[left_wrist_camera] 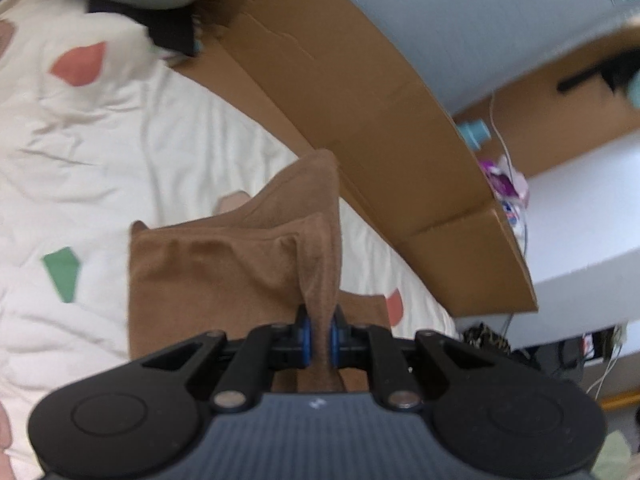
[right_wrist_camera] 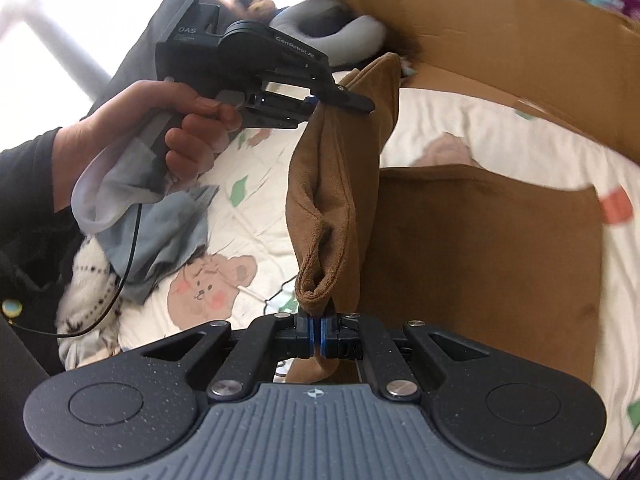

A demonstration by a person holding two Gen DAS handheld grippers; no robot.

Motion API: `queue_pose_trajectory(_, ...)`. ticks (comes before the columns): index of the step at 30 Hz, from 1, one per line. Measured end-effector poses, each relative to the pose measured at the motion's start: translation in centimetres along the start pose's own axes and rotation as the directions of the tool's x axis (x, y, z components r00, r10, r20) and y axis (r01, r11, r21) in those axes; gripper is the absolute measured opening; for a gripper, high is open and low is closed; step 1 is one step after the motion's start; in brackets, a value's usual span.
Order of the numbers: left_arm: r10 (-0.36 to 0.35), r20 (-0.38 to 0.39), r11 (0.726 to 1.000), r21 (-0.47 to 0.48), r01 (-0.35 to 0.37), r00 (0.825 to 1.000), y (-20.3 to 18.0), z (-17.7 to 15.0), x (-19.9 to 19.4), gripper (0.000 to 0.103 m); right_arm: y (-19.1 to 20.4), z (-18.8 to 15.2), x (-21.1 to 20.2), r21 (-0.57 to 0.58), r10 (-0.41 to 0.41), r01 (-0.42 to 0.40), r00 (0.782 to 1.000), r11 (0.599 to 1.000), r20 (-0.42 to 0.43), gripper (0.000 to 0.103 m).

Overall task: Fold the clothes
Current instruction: 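Lift the brown shirt with both tools and fold it over onto itself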

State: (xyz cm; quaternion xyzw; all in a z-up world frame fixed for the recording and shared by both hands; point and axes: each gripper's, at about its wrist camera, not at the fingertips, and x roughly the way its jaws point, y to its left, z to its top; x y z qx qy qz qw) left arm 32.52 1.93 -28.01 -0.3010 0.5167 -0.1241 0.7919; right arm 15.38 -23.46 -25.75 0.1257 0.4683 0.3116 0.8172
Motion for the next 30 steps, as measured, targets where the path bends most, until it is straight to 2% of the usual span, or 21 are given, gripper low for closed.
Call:
queue_pose_trajectory(4,0.008,-0.026,0.999,0.042,-0.007,1.0,-2.3,-0.7,2.2,0.01,-2.1,-2.0,-0.9,0.078,-0.012,0.008,0.999,0.997,0.05,0.0)
queue_pose_trajectory(15,0.017,-0.122,0.997,0.081,-0.007,0.992,-6.1,-2.9,9.7,0.01,-7.6,-7.1,-1.9,0.252,-0.044,0.011,0.991,0.968,0.124,0.0)
queue_pose_trajectory(30,0.079,-0.226,0.983,0.177,-0.039,0.971,-8.9,-5.2,18.7,0.01,-13.4,-13.4,-1.9,0.495,-0.15,0.024,0.965,0.869,0.216,0.0)
